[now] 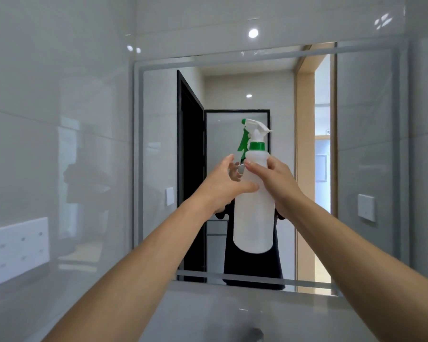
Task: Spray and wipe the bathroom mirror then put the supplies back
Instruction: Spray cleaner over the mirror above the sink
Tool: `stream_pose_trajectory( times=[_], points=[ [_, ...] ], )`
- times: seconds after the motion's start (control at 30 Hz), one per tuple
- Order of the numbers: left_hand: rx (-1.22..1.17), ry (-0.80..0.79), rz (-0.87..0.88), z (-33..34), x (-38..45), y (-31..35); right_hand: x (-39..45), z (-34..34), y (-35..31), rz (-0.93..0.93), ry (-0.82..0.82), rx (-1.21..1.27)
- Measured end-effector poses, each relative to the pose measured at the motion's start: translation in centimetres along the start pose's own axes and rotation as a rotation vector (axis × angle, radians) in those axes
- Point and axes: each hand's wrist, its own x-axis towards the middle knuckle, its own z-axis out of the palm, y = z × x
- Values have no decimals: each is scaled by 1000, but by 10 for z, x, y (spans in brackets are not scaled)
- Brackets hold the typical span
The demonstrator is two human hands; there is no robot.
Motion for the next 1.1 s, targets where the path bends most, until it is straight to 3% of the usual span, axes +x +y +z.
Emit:
stream_pose_trajectory(
  times=[0.2, 0.33, 0.47, 0.6, 0.8, 1.1],
  points=[
    [92, 86, -35, 8, 4, -10, 10, 18, -10, 12, 57, 25],
    [-41, 118, -39, -1, 2, -19, 3, 17, -5, 6, -1, 0],
    [-232, 137, -9, -18, 0, -21, -16, 11, 12, 12, -279, 205],
    [-328, 93, 47, -36, 0, -15, -28, 12, 24, -45, -444, 131],
    [-349, 88, 58, -47, -7, -19, -31, 36, 19, -79, -387, 71],
    [-240, 276, 115, -69, 0, 2, -19, 73, -3, -194, -357, -88]
  ],
)
